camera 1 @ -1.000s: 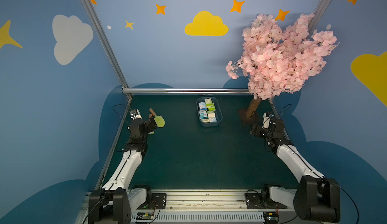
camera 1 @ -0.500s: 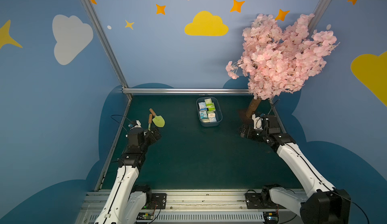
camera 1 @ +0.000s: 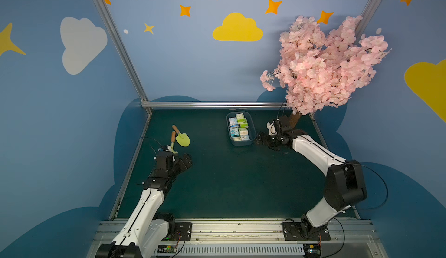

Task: Take the pocket tissues out of the storage box
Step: Move the storage box to the center of the board.

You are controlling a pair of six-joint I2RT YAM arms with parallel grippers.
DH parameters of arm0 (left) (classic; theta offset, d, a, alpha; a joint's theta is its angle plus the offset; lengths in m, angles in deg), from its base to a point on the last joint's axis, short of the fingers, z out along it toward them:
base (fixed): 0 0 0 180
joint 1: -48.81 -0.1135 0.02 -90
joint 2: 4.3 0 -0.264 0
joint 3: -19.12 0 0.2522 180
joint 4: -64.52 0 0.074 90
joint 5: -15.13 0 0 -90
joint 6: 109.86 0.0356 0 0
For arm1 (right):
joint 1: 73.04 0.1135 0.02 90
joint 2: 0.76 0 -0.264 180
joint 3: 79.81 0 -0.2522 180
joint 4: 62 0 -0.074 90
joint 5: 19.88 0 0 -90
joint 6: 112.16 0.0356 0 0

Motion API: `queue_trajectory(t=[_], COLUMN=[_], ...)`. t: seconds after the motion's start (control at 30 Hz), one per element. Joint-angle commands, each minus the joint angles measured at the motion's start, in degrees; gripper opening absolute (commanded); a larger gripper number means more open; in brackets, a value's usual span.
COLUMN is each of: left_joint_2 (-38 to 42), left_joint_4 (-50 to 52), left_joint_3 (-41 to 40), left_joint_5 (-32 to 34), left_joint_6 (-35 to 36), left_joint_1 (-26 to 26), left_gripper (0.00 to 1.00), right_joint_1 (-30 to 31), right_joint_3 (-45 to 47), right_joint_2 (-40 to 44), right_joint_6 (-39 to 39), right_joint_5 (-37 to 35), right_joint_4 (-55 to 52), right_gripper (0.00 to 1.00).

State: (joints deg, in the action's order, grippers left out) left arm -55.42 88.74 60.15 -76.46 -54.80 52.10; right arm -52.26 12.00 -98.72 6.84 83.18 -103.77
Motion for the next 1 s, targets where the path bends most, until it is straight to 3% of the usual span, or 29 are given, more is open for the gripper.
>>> queue_trajectory(t=[0.0, 0.43, 0.63, 0.97], left_joint_2=[0.5, 2.7, 3.3, 2.5], left_joint_4=[-0.8, 1.0, 1.1, 0.4], left_joint_3=[-0.2, -0.7, -1.0, -1.0], left_joint_5=[-0.5, 0.8, 1.6, 1.8], left_joint_6=[1.9, 2.4, 2.4, 2.7], left_joint_1=[0.1, 0.1, 0.1, 0.1], left_gripper=[1.00, 1.00, 1.00, 1.00], right_joint_1=[-0.4, -2.3, -2.1, -1.6], right_joint_3=[-6.9, -28.9, -32.3, -34.2], right_joint_2=[-6.3, -26.4, -28.8, -31.1], right_joint_6=[-1.3, 0.1, -0.9, -3.1], right_joint_5=[0.7, -1.2, 0.1, 0.9], right_joint_4=[-2.3, -8.0, -9.3, -11.4], right_gripper=[0.87, 0.53, 0.32, 0.16])
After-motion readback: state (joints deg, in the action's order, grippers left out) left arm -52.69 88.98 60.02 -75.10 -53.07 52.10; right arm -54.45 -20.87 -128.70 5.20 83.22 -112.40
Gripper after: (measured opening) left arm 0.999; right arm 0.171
